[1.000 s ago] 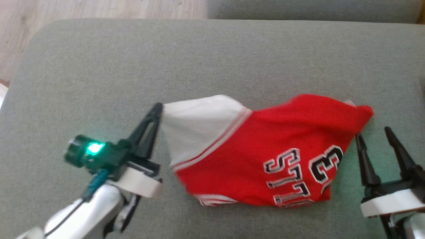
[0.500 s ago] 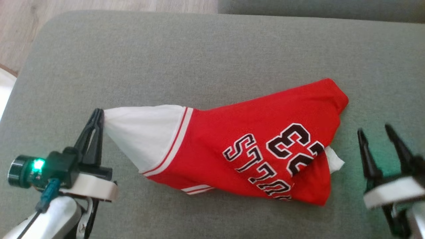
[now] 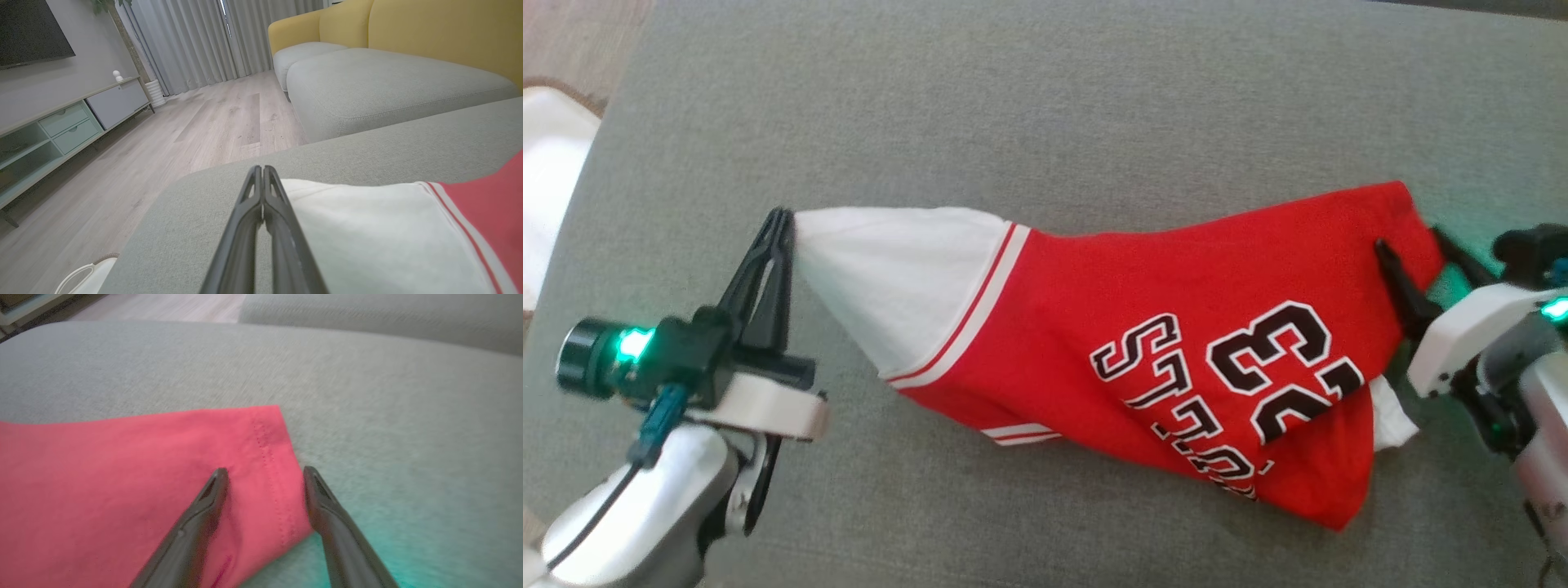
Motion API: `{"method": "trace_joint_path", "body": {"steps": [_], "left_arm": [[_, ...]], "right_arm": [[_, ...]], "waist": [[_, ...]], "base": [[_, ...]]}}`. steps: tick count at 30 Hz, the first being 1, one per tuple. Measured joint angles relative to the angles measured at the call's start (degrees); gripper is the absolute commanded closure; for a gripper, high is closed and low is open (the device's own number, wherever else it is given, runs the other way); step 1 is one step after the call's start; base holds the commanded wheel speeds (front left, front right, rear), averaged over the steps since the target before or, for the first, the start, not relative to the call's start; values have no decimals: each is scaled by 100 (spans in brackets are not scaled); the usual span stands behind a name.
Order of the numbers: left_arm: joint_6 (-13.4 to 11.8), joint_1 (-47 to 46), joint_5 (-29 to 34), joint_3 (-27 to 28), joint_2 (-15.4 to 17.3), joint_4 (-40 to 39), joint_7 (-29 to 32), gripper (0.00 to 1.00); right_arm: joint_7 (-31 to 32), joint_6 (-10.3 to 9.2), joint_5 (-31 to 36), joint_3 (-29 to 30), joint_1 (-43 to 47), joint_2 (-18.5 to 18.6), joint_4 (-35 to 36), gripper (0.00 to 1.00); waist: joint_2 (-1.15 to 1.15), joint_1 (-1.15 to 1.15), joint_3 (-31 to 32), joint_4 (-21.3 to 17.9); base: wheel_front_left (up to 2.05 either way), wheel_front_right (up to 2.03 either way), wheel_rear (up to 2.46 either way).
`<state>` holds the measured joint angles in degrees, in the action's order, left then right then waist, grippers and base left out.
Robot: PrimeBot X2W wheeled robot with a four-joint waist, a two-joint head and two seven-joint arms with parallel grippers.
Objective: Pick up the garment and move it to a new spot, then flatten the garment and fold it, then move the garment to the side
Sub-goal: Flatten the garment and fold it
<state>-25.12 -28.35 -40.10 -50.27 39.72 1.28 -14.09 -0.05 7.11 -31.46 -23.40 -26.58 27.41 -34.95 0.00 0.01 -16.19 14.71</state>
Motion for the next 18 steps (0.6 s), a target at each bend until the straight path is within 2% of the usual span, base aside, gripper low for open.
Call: {"method": "trace_joint_path", "body": {"steps": [1,4,8,13,18], "left_arm": [[45,-70,27,-13,-43,32,20,100],[176,-241,101,-48,-118,108,38,100],[405,-576,261,-85,-203,275,33,100],[694,-1404,713,-37,-389,535,-20,100],[730,-2144,1256,279,-608,469,-58,100]], "right_arm": [[112,0,-174,-177,-30,25,-34,98],[202,0,-542,-559,-241,185,-30,100],[-338,0,-571,-719,-643,387,-155,100],[-1080,0,-299,-662,-1379,582,-437,100],[-1382,0,71,-236,-2004,764,-432,100]], "waist": [[0,0,-21,26],[0,0,-44,28],[0,0,-9,-124],[0,0,82,-416],[0,-1,165,-676]], "base": [[0,0,0],[0,0,0],[0,0,0],[0,0,0],[0,0,0]]}}
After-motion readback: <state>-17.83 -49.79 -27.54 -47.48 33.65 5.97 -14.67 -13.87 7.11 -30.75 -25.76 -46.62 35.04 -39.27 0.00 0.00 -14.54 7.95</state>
